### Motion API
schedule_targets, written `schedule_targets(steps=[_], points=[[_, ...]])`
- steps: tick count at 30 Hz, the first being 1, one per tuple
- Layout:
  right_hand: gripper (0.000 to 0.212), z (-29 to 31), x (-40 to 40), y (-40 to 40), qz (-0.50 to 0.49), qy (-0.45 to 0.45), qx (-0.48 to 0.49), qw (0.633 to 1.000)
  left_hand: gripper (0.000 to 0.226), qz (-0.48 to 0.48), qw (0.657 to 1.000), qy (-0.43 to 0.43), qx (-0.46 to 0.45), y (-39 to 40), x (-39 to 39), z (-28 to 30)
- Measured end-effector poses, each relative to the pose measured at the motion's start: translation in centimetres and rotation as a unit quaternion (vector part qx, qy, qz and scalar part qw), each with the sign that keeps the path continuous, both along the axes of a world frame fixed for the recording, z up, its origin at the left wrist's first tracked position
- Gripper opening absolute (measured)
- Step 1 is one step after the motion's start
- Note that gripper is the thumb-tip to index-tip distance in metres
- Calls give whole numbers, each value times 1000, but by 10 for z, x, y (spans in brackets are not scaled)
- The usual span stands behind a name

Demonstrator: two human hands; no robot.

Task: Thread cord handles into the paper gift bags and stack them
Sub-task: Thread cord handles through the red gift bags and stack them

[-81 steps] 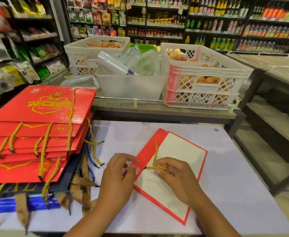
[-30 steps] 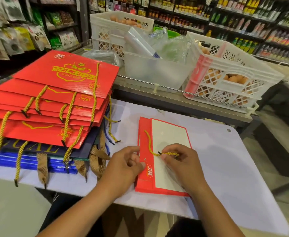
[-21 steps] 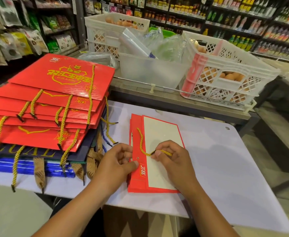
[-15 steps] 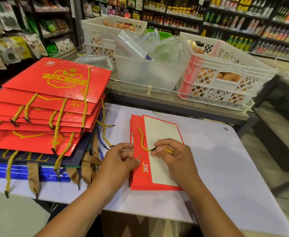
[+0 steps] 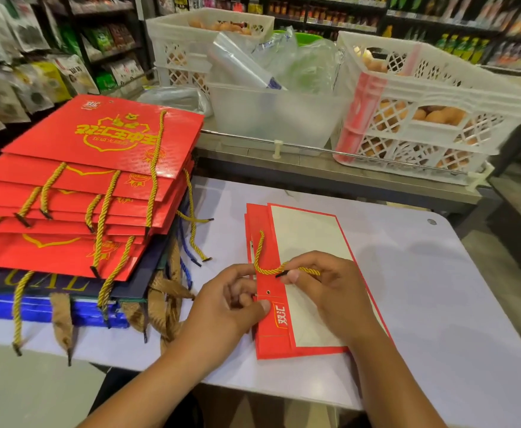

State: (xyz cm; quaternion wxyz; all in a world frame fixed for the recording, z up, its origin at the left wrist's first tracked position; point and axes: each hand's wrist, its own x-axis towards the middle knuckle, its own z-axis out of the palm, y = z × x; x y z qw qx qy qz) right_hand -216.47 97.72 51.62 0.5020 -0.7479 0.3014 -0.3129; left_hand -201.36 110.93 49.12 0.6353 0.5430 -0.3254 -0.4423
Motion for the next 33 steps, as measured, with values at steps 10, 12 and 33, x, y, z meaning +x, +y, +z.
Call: schedule_targets(steps=[10, 12, 33], points=[[11, -7, 0, 3, 65, 42, -63, 995, 34, 18, 1000, -24, 7, 1, 2, -4], [12, -7, 0, 3, 64, 38, -69, 995, 34, 13, 1000, -27, 6, 2, 2, -5], [15, -9, -3, 4, 90, 82, -43, 992, 20, 7, 989, -148, 25, 4, 0, -11]])
